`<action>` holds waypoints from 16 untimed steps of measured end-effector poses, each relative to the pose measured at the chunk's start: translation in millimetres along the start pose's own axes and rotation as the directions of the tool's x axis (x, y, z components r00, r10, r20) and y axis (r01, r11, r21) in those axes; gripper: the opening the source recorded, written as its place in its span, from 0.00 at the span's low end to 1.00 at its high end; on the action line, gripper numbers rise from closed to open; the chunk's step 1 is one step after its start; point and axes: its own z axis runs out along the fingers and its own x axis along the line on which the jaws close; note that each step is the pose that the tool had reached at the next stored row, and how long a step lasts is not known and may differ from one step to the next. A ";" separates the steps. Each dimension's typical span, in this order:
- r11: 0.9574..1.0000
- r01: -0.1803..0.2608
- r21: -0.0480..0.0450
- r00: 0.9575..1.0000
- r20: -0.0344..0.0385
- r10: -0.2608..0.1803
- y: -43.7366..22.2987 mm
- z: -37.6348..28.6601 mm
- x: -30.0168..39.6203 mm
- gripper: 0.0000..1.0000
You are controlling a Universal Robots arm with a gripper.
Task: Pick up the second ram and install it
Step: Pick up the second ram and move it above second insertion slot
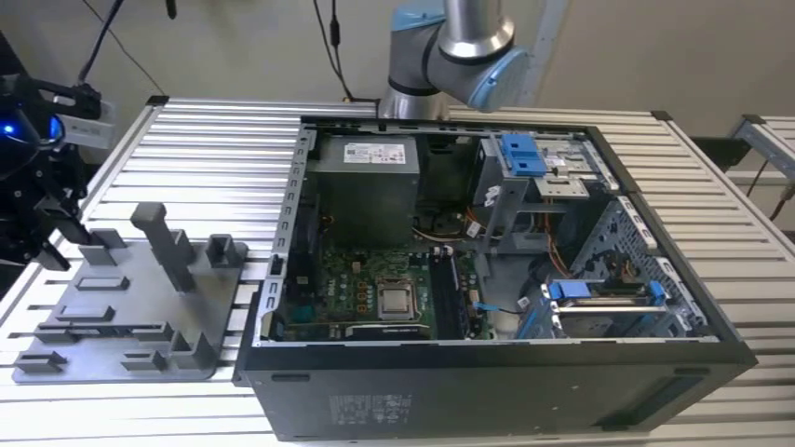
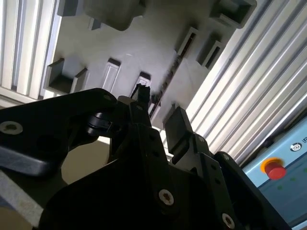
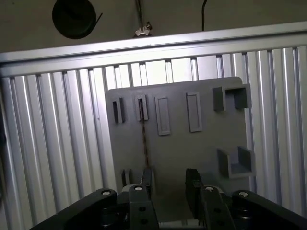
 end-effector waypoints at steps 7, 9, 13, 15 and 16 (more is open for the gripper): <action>1.000 0.005 -0.009 1.000 -0.003 -0.005 0.3 8.5 0.5 0.42; 1.000 0.007 -0.009 1.000 -0.002 -0.007 1.0 11.7 1.0 0.42; 1.000 0.017 -0.010 1.000 0.003 -0.017 3.8 17.3 1.8 0.42; 1.000 0.026 -0.010 1.000 0.003 -0.026 4.5 19.7 2.1 0.42; 1.000 0.029 -0.010 1.000 0.003 -0.029 4.6 20.7 2.3 0.42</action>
